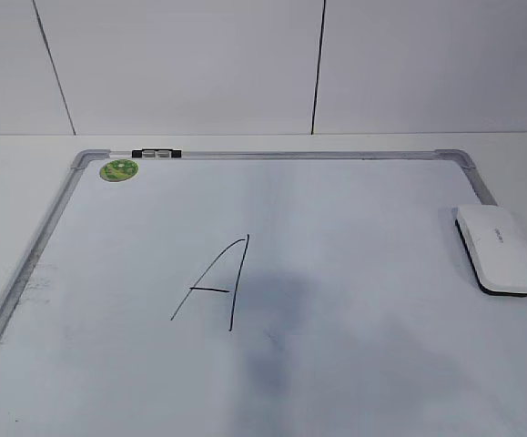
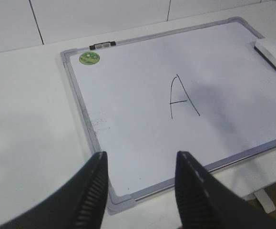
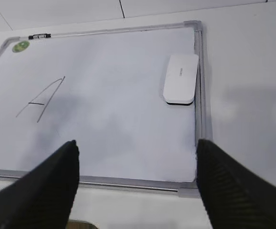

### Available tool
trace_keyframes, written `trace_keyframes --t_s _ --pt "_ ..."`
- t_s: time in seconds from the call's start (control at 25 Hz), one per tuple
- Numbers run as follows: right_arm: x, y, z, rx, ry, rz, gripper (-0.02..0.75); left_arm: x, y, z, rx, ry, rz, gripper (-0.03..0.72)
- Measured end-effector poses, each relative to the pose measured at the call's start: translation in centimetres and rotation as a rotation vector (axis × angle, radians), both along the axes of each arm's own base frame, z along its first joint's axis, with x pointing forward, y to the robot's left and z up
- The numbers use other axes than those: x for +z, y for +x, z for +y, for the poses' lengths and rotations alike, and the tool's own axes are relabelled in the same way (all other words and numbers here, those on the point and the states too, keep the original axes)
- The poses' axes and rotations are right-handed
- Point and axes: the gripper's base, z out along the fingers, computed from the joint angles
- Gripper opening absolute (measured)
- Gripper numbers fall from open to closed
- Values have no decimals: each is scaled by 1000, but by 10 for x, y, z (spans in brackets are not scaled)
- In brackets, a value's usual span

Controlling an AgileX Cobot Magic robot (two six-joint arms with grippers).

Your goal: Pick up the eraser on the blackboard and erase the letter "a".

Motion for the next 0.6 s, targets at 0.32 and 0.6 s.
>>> trace_keyframes --t_s 0.32,0.6 --pt "-53 5 -6 -33 -76 81 580 -44 1 3 8 46 62 350" --pt "-76 4 -7 -42 -95 96 577 -82 17 5 3 152 173 350"
